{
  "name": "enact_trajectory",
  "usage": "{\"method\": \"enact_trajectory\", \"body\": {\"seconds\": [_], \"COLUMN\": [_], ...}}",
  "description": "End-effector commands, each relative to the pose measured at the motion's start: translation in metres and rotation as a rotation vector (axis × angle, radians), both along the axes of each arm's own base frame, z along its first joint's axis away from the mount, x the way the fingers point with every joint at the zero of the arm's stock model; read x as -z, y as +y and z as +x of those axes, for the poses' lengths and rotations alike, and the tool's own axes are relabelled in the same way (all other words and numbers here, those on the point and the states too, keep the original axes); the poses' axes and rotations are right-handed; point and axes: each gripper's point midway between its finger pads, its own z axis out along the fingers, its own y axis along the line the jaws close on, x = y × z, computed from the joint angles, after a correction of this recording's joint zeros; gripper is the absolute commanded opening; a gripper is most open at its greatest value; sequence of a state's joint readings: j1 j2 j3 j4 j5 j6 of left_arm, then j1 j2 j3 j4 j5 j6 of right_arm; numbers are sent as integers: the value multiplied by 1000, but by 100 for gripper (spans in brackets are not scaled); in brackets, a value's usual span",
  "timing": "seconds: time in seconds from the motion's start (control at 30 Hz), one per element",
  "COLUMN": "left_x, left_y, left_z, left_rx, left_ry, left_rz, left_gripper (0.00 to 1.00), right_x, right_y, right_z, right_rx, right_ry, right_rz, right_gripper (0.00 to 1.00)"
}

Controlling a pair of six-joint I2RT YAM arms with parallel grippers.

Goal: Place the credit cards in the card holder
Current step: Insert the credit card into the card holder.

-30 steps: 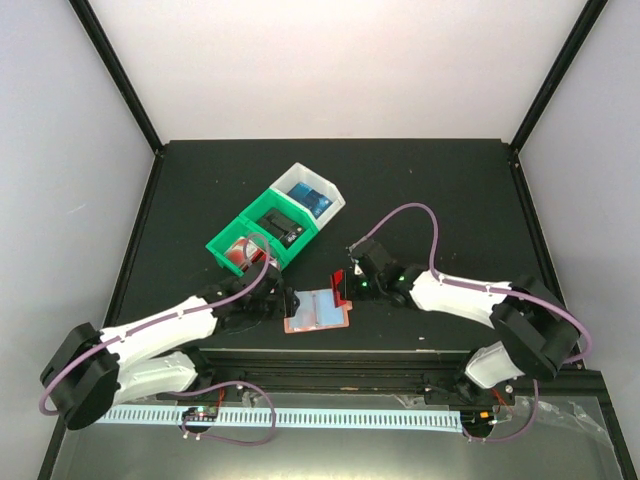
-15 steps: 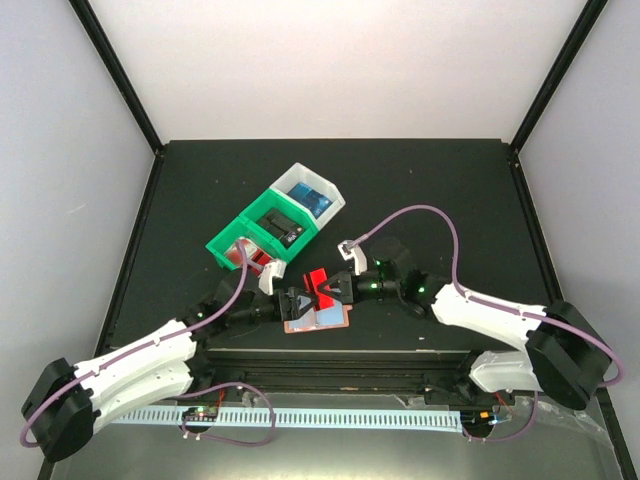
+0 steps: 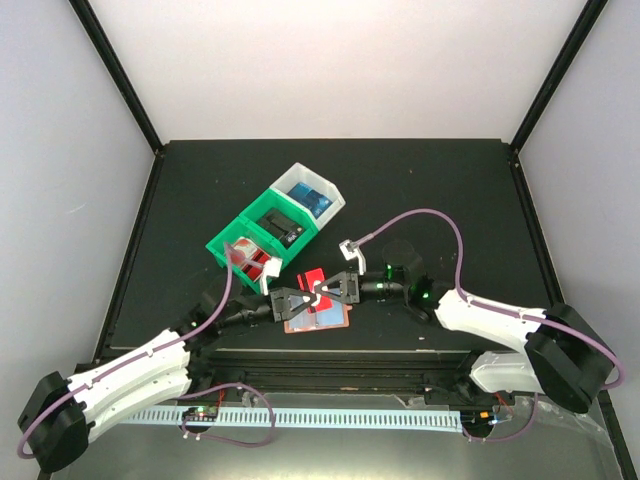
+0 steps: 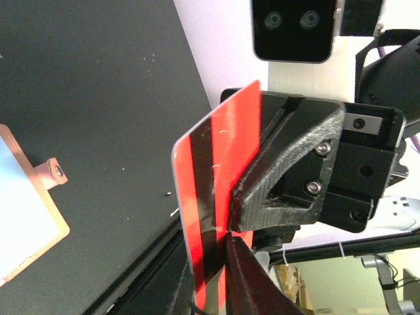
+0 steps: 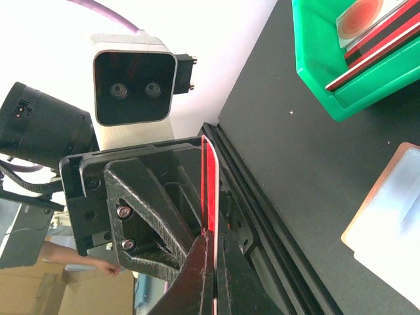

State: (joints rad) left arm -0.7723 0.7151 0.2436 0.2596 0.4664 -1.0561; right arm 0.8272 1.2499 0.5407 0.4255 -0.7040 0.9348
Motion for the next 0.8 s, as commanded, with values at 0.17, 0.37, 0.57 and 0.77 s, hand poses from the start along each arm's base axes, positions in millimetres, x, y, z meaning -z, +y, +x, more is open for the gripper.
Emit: {"method": "enact_trajectory", "body": {"seconds": [0.17, 0.37, 0.57, 0.77], "left_x": [-2, 28, 76, 81], "left_y": [7, 22, 48, 24], "left_z": [7, 13, 20, 22], "left_rx": [-41, -103, -190, -85], "left_ry": [-36, 1, 88, 133], "left_rz": [-14, 127, 355, 357], "left_gripper": [1, 1, 2, 2], "right_x": [0, 29, 83, 122], "right_y": [-5, -16, -37, -62], "right_z": [2, 16, 43, 56], "right_rx": [8, 99, 264, 366], "right_ry": [5, 3, -45, -114], "right_rz": [26, -104, -440, -822], "right_gripper": [6, 49, 53, 53]}}
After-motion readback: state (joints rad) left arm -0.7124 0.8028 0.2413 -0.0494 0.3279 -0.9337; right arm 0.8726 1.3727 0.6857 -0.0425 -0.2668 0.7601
